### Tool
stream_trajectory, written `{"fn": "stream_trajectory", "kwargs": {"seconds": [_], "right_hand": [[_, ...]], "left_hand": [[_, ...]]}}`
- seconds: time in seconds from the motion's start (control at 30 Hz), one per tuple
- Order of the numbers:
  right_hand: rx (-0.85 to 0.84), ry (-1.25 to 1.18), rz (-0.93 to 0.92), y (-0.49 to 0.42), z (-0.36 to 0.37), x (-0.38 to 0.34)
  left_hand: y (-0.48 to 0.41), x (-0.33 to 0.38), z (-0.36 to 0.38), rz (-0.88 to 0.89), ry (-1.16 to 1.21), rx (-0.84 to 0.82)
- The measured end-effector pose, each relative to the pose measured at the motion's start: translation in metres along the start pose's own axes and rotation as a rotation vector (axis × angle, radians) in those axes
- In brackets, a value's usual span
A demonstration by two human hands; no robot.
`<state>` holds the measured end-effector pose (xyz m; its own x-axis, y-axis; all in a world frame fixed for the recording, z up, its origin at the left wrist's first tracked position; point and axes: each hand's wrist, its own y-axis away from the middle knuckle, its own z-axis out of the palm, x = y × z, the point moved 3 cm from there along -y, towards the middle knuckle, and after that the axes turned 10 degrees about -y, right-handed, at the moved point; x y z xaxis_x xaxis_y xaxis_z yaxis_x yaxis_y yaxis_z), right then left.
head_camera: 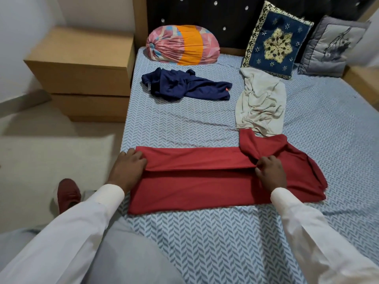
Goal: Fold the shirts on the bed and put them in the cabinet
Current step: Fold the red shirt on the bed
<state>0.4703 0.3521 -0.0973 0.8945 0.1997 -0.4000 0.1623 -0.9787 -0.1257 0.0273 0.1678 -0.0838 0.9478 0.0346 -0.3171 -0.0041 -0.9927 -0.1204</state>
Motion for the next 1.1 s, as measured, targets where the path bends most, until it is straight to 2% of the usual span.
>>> {"fn": "stream_trajectory", "kwargs": {"seconds": [0.17,0.33,0.4,0.47,0.53,0.63,0.67,0.7,0.77,0.87,0.9,0.97,1.03,1.1], "right_hand": [[-0.057,0.006,0.021,0.004,0.008,0.003],[-0.090,-0.038,0.036,0.002,0.018,0.005],[-0.076,-0.076,0.052,0.001,0.021,0.006],[-0.057,-0.095,0.078,0.001,0.023,0.008],[-0.033,-0.092,0.088,-0.001,0.025,0.009],[-0.046,-0.036,0.078,-0.007,0.027,0.007],[-0.056,-0.012,0.090,-0.008,0.028,0.006],[-0.054,0.004,0.100,-0.009,0.029,0.003],[-0.033,0.017,0.137,-0.011,0.029,-0.005],[0.019,0.129,0.204,-0.019,0.032,-0.021],[0.037,0.215,0.175,-0.025,0.034,-0.026],[0.009,0.349,0.080,-0.041,0.041,-0.038],[-0.069,0.423,0.032,-0.057,0.050,-0.044],[-0.094,0.445,0.053,-0.068,0.051,-0.041]], "left_hand": [[0.004,0.001,0.002,-0.063,0.000,-0.004],[0.002,-0.004,0.005,-0.143,0.026,-0.191],[-0.009,0.002,0.000,-0.176,0.163,-0.133],[-0.026,0.020,-0.003,-0.128,0.389,-0.073],[-0.039,0.045,0.005,-0.078,0.505,-0.209],[-0.040,0.054,0.033,-0.220,0.387,-0.492],[-0.038,0.052,0.038,-0.284,0.325,-0.540],[-0.037,0.050,0.039,-0.347,0.275,-0.543],[-0.041,0.058,0.031,-0.389,0.233,-0.442],[-0.066,0.109,0.007,-0.143,0.401,-0.231],[-0.073,0.131,0.001,-0.057,0.480,-0.239],[-0.075,0.164,-0.002,0.033,0.559,-0.357],[-0.070,0.184,0.006,0.077,0.478,-0.470],[-0.064,0.187,0.013,0.102,0.362,-0.501]]}}
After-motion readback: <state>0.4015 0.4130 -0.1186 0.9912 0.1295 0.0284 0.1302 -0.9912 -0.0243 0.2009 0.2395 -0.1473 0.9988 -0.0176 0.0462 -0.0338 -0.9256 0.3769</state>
